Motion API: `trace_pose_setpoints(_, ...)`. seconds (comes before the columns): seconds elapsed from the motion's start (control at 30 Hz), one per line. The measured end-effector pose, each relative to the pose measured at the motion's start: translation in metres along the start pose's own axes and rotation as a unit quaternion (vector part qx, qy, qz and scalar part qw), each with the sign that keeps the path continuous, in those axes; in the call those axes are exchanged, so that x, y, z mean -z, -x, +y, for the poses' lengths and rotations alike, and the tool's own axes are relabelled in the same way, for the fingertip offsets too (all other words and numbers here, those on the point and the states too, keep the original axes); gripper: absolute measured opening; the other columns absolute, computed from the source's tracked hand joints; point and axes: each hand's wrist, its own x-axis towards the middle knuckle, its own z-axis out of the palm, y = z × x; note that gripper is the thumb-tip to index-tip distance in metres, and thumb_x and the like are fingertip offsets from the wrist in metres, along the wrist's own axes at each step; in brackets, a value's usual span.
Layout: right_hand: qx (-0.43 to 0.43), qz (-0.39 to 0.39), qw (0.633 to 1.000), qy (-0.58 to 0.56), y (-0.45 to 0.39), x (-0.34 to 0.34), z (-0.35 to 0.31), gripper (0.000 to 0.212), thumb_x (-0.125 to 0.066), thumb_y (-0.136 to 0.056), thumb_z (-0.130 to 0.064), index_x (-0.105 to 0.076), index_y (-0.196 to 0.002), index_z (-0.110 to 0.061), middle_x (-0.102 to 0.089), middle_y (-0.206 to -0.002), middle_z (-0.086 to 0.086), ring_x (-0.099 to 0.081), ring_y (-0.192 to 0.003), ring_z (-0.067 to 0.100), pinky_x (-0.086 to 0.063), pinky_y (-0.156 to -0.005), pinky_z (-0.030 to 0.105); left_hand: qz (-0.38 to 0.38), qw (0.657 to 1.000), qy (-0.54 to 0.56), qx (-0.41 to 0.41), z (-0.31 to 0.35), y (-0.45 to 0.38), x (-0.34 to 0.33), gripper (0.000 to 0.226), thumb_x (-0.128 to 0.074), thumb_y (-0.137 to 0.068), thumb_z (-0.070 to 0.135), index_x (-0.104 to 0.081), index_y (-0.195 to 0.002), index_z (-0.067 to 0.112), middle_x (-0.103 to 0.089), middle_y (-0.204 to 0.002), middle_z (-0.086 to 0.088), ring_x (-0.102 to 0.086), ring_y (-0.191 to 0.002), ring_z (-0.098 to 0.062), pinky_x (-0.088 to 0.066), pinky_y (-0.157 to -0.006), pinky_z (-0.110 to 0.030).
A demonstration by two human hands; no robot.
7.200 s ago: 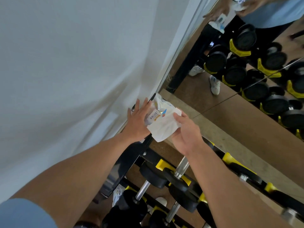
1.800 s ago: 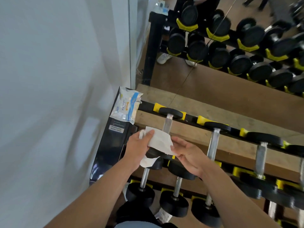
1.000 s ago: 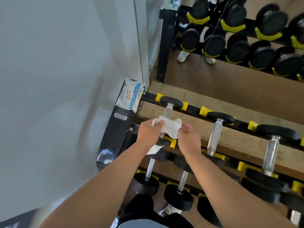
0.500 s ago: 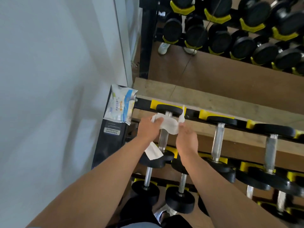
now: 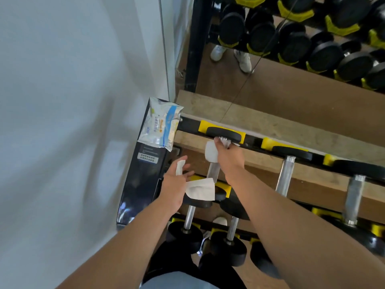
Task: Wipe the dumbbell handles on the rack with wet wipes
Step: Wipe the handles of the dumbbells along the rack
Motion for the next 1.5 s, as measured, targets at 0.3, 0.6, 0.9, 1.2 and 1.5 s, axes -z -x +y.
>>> trace_pose_setpoints(0.3, 0.098, -0.005, 0.989, 0.108, 0.026, 0.009, 0.037, 0.045, -0.058, -0.094, -0.052, -0.067, -0.107, -0.011, -0.07, -0.099, 0.006, -0.066, -0.092, 0.026, -0.042, -0.067, 0.028, 0.004, 0.996, -0.085, -0.029, 0.021, 0.029, 0.023, 0.043, -0.039, -0.104, 0.001, -0.061, -0.128, 0.029, -0.062, -0.115, -0.014, -0.07, -0.083, -0.028, -0.06, -0.058, -0.033)
trace_pose_setpoints(0.6, 0.072, -0.004, 0.997, 0.016, 0.011, 0.014, 0.012, 0.03, -0.06, -0.095, -0.049, -0.066, -0.086, -0.021, -0.063, -0.082, 0.0, -0.058, -0.075, 0.018, -0.05, -0.067, 0.031, -0.152, 0.964, 0.123, 0.18, 0.017, 0.042, 0.012, 0.043, -0.079, -0.084, 0.025, -0.062, -0.119, 0.007, -0.034, -0.063, 0.004, -0.032, -0.055, -0.005, -0.031, -0.044, -0.016)
trace_pose_setpoints(0.9, 0.03, 0.051, 0.995, -0.076, 0.015, 0.018, 0.013, 0.033, -0.049, -0.102, -0.043, -0.066, -0.087, -0.018, -0.062, -0.077, 0.001, -0.06, -0.077, 0.019, -0.043, -0.059, 0.028, 0.025, 0.998, -0.059, 0.016, 0.011, 0.024, -0.005, 0.067, -0.046, -0.097, -0.003, -0.027, -0.154, 0.027, -0.065, -0.104, -0.002, -0.072, -0.087, -0.02, -0.059, -0.07, -0.03)
trace_pose_setpoints(1.2, 0.071, -0.001, 0.997, 0.02, 0.006, 0.006, 0.009, 0.032, -0.063, -0.094, -0.042, -0.068, -0.108, -0.013, -0.07, -0.098, 0.004, -0.064, -0.091, 0.024, -0.048, -0.072, 0.028, 0.018, 0.992, -0.109, -0.053, 0.015, 0.027, -0.008, 0.046, -0.038, -0.075, -0.013, -0.059, -0.053, 0.022, -0.056, -0.062, 0.002, -0.054, -0.072, -0.019, -0.044, -0.067, -0.03)
trace_pose_setpoints(1.5, 0.065, 0.008, 0.998, 0.011, 0.018, 0.024, 0.019, 0.033, -0.053, -0.101, -0.04, -0.069, -0.088, -0.014, -0.06, -0.066, -0.001, -0.052, -0.06, 0.011, -0.037, -0.05, 0.025, 0.127, 0.988, -0.085, 0.006, 0.01, 0.024, -0.045, 0.063, -0.053, -0.086, 0.071, -0.063, -0.103, 0.012, -0.064, -0.094, -0.005, -0.062, -0.087, -0.018, -0.052, -0.075, -0.03)
